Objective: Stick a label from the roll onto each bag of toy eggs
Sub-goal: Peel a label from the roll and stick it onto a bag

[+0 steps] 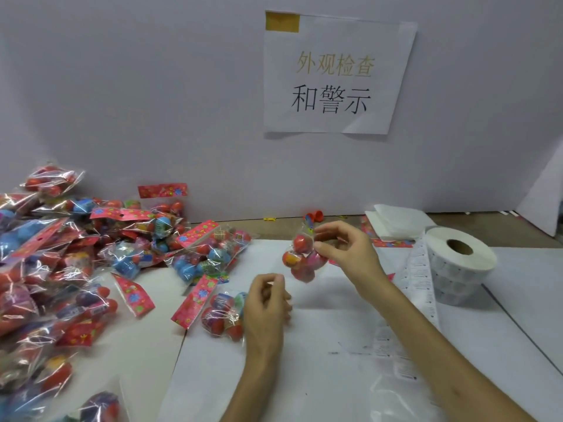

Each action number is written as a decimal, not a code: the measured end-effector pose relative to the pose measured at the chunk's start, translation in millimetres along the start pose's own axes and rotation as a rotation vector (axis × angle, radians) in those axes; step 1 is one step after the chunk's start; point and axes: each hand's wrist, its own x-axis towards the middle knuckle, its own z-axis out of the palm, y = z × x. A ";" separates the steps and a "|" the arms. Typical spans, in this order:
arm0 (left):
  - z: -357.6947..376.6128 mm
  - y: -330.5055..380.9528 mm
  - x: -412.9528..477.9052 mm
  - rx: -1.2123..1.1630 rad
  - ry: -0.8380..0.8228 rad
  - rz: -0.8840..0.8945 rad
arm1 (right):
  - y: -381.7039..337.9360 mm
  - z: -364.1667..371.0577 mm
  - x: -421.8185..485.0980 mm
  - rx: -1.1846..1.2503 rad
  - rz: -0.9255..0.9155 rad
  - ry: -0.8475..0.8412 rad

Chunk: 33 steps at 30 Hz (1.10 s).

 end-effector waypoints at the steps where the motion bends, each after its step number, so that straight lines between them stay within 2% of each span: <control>1: 0.7 1.0 -0.9 -0.019 0.004 -0.010 | -3.0 -6.9 -11.7 0.035 0.001 0.003; 4: 1.8 2.9 -5.6 -0.054 -0.083 -0.086 | -3.3 -23.1 -40.1 0.106 0.046 0.029; 8: 2.2 6.6 -11.5 -0.022 -0.352 -0.133 | 7.5 -28.4 -62.8 0.160 0.137 0.026; 10: 3.0 10.2 -16.5 -0.009 -0.429 -0.128 | 12.2 -26.6 -67.9 0.239 0.175 0.071; 12: 3.1 11.9 -19.7 -0.018 -0.391 -0.161 | 12.8 -24.1 -71.1 0.350 0.212 0.120; 15: 1.3 12.3 -20.1 -0.075 -0.331 -0.229 | 13.3 -18.9 -76.4 0.514 0.292 0.107; 21: 2.3 14.2 -23.8 -0.067 -0.293 -0.272 | 16.1 -9.7 -81.5 0.444 0.377 -0.088; 26: 3.2 13.8 -24.7 -0.037 -0.281 -0.266 | 21.0 -6.2 -82.4 0.388 0.370 -0.068; 29: 2.7 11.9 -24.4 -0.036 -0.273 -0.280 | 23.1 -4.4 -82.4 0.329 0.432 -0.051; 33: 0.8 11.4 -22.7 -0.035 -0.320 -0.308 | 24.2 -3.5 -82.6 0.307 0.458 -0.058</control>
